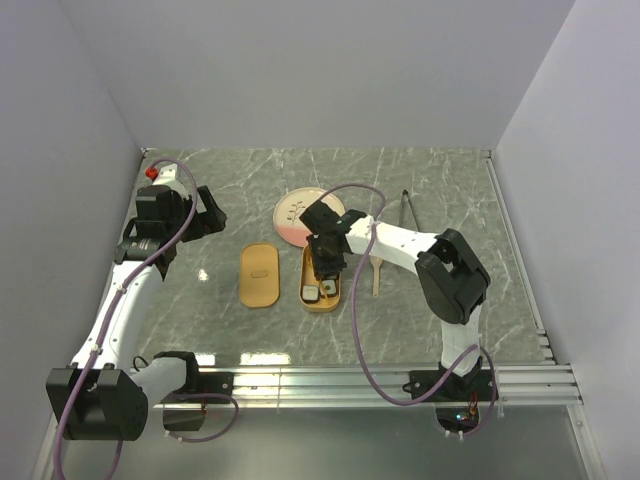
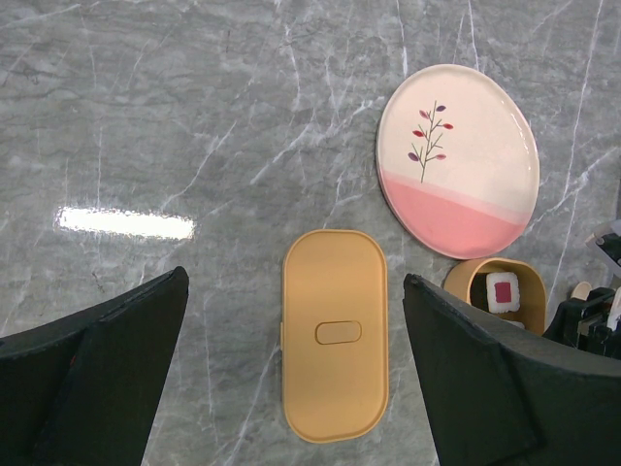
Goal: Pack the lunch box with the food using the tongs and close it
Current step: Place the utensil into the utensil case
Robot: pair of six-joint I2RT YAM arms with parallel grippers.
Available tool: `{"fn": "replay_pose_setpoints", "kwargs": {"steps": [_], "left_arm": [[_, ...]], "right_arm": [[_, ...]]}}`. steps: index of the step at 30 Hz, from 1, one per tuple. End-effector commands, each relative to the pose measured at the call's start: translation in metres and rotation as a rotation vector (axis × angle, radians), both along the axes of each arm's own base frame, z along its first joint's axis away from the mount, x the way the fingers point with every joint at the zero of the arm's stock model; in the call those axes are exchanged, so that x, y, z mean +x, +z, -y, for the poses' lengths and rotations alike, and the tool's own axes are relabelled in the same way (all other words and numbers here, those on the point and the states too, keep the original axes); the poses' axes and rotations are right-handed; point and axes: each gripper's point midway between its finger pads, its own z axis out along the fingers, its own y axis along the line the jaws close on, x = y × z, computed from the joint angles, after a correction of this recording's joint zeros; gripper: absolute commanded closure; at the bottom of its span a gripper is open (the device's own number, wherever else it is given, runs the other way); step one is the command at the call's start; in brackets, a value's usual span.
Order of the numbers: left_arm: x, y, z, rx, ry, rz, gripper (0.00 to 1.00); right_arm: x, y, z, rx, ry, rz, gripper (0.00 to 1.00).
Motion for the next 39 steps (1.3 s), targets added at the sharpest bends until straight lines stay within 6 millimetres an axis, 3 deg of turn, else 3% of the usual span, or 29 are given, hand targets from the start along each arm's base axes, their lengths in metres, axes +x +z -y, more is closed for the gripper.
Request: {"fn": "replay_pose_setpoints", "kwargs": {"steps": [1,11,18,22,31,39], "left_arm": [[0.005,0.012,0.000,-0.006,0.005,0.050,0.00],[0.004,0.013,0.001,-0.012,0.001,0.054,0.00],[0.003,0.011,0.003,-0.016,-0.005,0.051,0.01],[0.004,0.010,0.002,-0.017,-0.002,0.049,0.00],[0.005,0.011,0.002,-0.015,-0.002,0.049,0.01],[0.005,0.008,0.004,-0.019,-0.007,0.038,0.00]], "right_arm": [[0.001,0.007,0.000,0.005,0.007,0.037,0.67],[0.008,0.042,0.003,0.066,-0.024,0.149,0.64],[0.018,0.087,0.005,0.158,-0.061,0.291,0.64],[0.020,0.099,0.014,0.163,-0.098,0.337,0.64],[0.030,0.094,0.057,0.067,-0.222,0.370,0.64],[0.024,0.062,0.105,-0.002,-0.306,0.329,0.64]]}}
